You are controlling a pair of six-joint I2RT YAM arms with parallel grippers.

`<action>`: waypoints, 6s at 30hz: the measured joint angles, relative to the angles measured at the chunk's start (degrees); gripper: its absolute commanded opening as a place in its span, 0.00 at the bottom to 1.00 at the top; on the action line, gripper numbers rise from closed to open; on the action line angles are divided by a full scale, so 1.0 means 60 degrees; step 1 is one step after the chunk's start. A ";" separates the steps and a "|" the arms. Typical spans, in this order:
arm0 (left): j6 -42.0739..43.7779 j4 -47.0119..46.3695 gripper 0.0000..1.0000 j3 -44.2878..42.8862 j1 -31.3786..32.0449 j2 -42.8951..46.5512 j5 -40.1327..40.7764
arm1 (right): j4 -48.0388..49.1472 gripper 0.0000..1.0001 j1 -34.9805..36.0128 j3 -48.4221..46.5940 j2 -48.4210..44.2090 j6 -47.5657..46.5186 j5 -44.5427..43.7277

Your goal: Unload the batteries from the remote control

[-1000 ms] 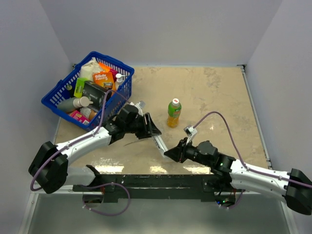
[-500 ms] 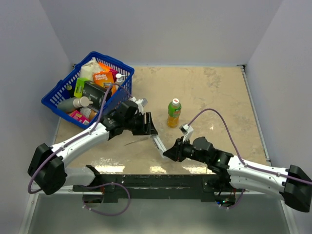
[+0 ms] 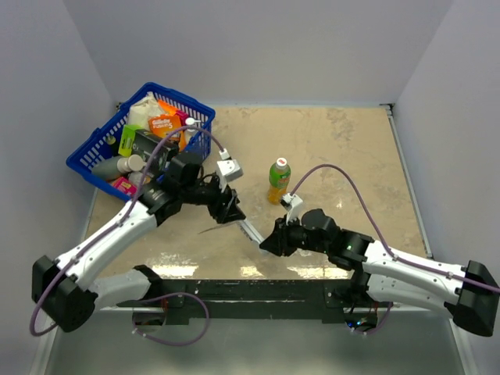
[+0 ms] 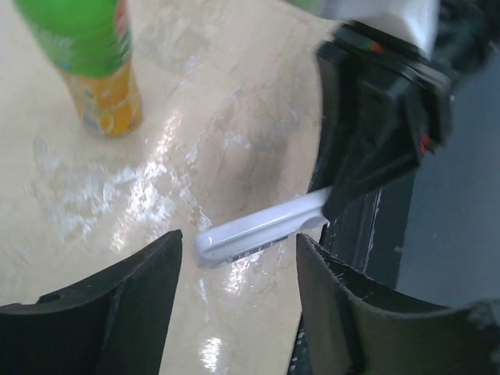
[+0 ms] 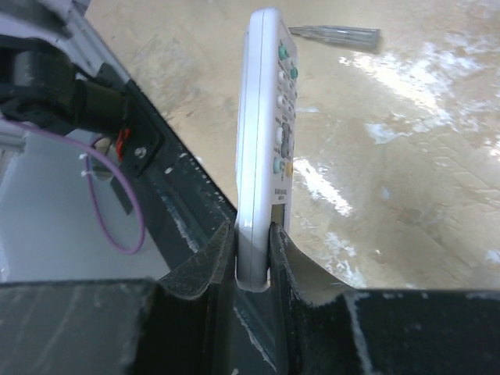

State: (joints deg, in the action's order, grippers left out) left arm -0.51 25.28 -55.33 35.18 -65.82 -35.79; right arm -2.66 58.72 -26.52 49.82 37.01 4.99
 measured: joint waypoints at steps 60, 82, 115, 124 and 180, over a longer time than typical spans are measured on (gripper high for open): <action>-0.1953 -0.2962 0.00 0.0481 0.1326 -0.0954 -0.2138 | 0.0364 0.91 -0.0168 -0.1424 -0.3056 0.0525 -0.1231; -1.0178 -1.0856 0.00 0.4594 0.1282 0.1931 0.0306 | 0.4277 0.61 -0.0164 -0.0288 -0.1158 0.2623 -0.2120; -0.1953 -0.2284 0.49 0.2047 0.1290 0.3446 0.1585 | 0.2000 0.00 -0.2703 -0.1424 0.0849 0.2922 0.1621; 0.1457 -0.1453 0.51 0.3158 0.1355 0.5541 0.1344 | 0.2561 0.00 -0.2710 -0.0922 0.1905 0.3475 0.3912; 0.3574 -0.4127 0.67 0.4998 0.4768 0.3614 0.3792 | 0.4160 0.00 -0.2725 -0.0586 0.3956 0.4178 0.4645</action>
State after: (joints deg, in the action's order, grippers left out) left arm 20.93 0.51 -25.34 63.79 -44.14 -13.04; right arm 22.31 42.37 -30.04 73.56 62.08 32.86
